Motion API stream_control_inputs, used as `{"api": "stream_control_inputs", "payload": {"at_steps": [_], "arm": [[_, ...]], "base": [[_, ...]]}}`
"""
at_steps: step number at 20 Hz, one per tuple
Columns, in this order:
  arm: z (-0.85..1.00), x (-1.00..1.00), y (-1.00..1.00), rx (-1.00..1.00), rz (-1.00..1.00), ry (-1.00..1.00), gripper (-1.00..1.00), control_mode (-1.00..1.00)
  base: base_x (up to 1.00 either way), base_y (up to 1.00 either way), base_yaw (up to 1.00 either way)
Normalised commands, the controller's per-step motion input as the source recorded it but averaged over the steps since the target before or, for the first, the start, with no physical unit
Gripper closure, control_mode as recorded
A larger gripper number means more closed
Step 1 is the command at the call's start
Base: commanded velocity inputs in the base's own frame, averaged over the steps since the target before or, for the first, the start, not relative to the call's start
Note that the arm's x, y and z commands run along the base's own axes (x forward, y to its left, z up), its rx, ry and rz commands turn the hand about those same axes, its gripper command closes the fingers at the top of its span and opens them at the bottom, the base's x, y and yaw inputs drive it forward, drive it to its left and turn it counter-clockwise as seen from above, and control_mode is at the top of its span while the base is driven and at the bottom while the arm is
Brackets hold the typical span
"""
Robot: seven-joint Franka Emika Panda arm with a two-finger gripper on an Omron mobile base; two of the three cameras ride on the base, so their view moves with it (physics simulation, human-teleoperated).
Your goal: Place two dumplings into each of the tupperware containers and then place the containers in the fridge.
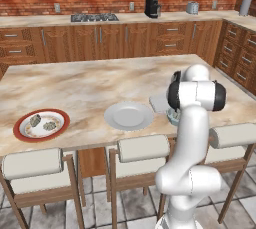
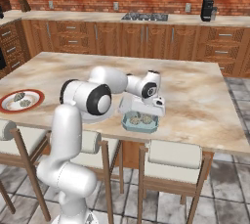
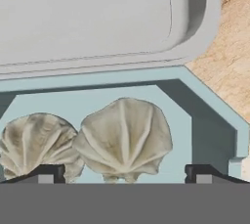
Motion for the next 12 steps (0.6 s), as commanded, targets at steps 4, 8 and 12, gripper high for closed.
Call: {"api": "stream_control_inputs", "payload": {"at_steps": [4,8,12], "arm": [[0.25,-0.10,-0.09,0.00,0.00,0.00,-1.00,-1.00],[0.04,-0.10,-0.42,0.00,0.00,0.00,-1.00,-1.00],[0.00,-0.07,-0.50,0.00,0.00,0.00,-1.00,-1.00]], "base": [[0.00,0.00,0.00],[0.00,0.00,0.00],[0.00,0.00,0.00]]}}
